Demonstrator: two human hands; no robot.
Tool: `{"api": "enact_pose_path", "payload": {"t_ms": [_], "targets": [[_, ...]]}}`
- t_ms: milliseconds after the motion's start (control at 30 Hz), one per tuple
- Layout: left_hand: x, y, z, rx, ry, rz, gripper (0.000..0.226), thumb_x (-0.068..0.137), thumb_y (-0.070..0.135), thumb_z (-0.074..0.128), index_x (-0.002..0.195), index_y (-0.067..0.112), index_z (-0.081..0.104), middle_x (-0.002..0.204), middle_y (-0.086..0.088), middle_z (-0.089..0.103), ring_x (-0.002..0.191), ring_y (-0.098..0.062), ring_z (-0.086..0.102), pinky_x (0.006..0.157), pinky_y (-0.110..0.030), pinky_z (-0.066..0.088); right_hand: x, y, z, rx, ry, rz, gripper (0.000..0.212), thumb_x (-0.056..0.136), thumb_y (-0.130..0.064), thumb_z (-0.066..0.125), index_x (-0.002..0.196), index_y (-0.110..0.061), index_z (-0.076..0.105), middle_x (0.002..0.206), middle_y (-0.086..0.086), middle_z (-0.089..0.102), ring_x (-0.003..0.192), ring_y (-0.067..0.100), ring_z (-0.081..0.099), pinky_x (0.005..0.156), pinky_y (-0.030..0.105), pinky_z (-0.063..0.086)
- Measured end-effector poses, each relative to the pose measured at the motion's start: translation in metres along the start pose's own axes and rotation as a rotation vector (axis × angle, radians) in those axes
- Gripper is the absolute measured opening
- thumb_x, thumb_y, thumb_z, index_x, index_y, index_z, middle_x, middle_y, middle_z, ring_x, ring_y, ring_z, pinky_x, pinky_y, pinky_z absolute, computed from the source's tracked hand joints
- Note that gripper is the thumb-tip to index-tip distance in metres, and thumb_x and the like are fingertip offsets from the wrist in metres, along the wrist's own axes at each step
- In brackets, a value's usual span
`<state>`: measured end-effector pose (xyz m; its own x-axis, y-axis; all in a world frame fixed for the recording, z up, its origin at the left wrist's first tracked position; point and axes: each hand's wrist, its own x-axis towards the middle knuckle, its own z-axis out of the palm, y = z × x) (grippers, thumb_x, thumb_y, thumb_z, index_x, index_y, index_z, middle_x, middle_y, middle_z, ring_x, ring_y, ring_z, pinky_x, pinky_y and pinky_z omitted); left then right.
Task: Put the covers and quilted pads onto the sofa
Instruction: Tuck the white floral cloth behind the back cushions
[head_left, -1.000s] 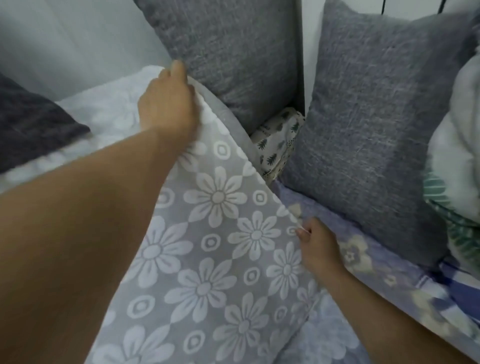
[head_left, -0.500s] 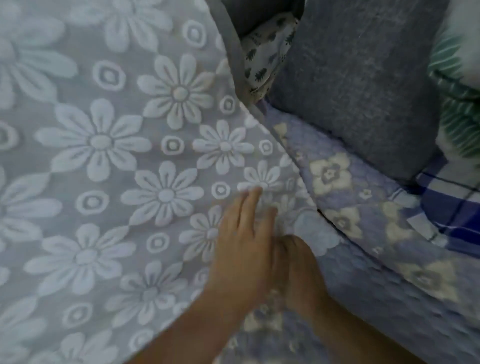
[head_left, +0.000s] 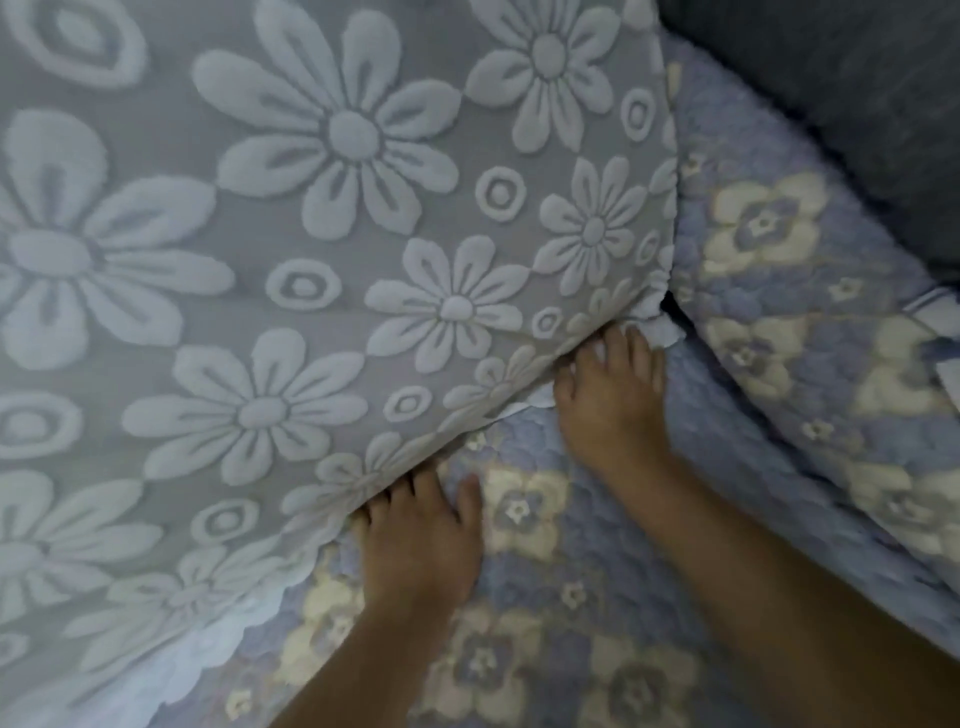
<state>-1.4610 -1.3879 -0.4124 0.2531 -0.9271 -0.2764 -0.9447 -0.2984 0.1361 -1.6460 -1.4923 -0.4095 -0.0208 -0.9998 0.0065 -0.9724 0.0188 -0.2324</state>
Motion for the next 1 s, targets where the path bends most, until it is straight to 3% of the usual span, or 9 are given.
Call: {"api": "enact_pose_path", "payload": {"t_ms": [100,267,367,467,567,667,833,933,1000], "targets": [[-0.021,-0.018,-0.007,-0.041,0.088,0.151,0.070,0.090,0.052,0.042,0.142,0.007,0.051,0.137,-0.022,0.057,0.125,-0.043,0.054,0.101,-0.054,0.045,-0.035,-0.007,0.006,-0.013,-0.067,0.000,0.061,0.098,-0.047,0.033,0.151,-0.018,0.040,0.160,0.017,0.029,0.146,0.040,0.023,0.122,0.054,0.017],[-0.018,-0.019,-0.004,-0.015,0.184,0.388,0.067,0.094,0.043,0.045,0.150,0.005,0.044,0.147,-0.019,0.050,0.132,-0.038,0.050,0.108,-0.052,0.042,0.066,0.005,0.022,-0.103,-0.227,-0.067,0.068,0.095,-0.057,0.029,0.156,-0.025,0.029,0.163,0.007,0.024,0.149,0.032,0.019,0.123,0.050,0.013],[0.027,0.012,-0.007,-0.033,0.062,0.127,0.058,0.100,0.047,0.033,0.138,0.010,0.055,0.129,-0.023,0.062,0.120,-0.043,0.058,0.104,-0.050,0.044,0.087,0.015,0.022,-0.151,-0.250,-0.095,0.051,0.097,-0.046,0.045,0.141,-0.019,0.052,0.151,0.011,0.045,0.143,0.033,0.034,0.120,0.047,0.019],[0.040,0.031,-0.001,0.065,-0.095,0.169,0.042,0.094,0.021,0.028,0.108,0.009,0.066,0.085,-0.024,0.067,0.076,-0.041,0.066,0.071,-0.051,0.054,0.073,0.014,0.014,0.150,-0.263,-0.130,0.052,0.105,-0.042,0.036,0.154,-0.023,0.034,0.161,-0.006,0.022,0.147,0.018,0.021,0.123,0.035,0.011],[0.035,0.029,0.003,0.053,-0.092,0.217,0.030,0.084,0.015,0.041,0.090,0.004,0.068,0.061,-0.021,0.063,0.053,-0.037,0.063,0.051,-0.045,0.052,0.022,0.012,0.019,-0.012,0.038,-0.061,0.058,0.101,-0.040,0.031,0.151,-0.013,0.040,0.158,0.014,0.033,0.146,0.036,0.027,0.121,0.053,0.017],[0.045,0.034,0.003,0.019,-0.106,0.177,0.033,0.093,0.013,0.036,0.100,0.002,0.067,0.071,-0.024,0.065,0.060,-0.039,0.065,0.056,-0.045,0.053,0.024,0.019,0.018,-0.061,-0.065,0.078,0.064,0.099,-0.044,0.027,0.157,-0.018,0.025,0.164,0.014,0.019,0.151,0.034,0.013,0.123,0.051,0.010],[0.055,0.037,0.005,0.086,-0.041,0.175,0.046,0.094,0.029,0.030,0.106,0.015,0.072,0.095,-0.023,0.070,0.084,-0.042,0.067,0.071,-0.048,0.054,0.091,0.022,0.013,-0.093,-0.223,0.031,0.078,0.096,-0.069,0.027,0.159,-0.033,-0.005,0.168,-0.002,-0.007,0.153,0.026,-0.002,0.124,0.046,-0.001],[0.055,0.035,0.011,0.113,-0.033,0.166,0.067,0.095,0.037,0.006,0.140,0.015,0.050,0.135,-0.024,0.058,0.125,-0.046,0.052,0.102,-0.057,0.042,0.057,0.015,0.018,-0.110,-0.175,0.070,0.076,0.095,-0.058,0.019,0.161,-0.024,0.005,0.168,0.007,0.006,0.152,0.031,0.004,0.124,0.050,0.001],[0.041,0.031,0.007,-0.038,-0.029,0.111,0.062,0.099,0.041,0.017,0.145,0.010,0.046,0.142,-0.025,0.053,0.131,-0.045,0.048,0.109,-0.055,0.038,0.010,0.000,0.017,-0.081,-0.112,-0.047,0.069,0.095,-0.046,0.024,0.156,-0.012,0.029,0.162,0.014,0.026,0.150,0.034,0.017,0.122,0.053,0.009]]}}
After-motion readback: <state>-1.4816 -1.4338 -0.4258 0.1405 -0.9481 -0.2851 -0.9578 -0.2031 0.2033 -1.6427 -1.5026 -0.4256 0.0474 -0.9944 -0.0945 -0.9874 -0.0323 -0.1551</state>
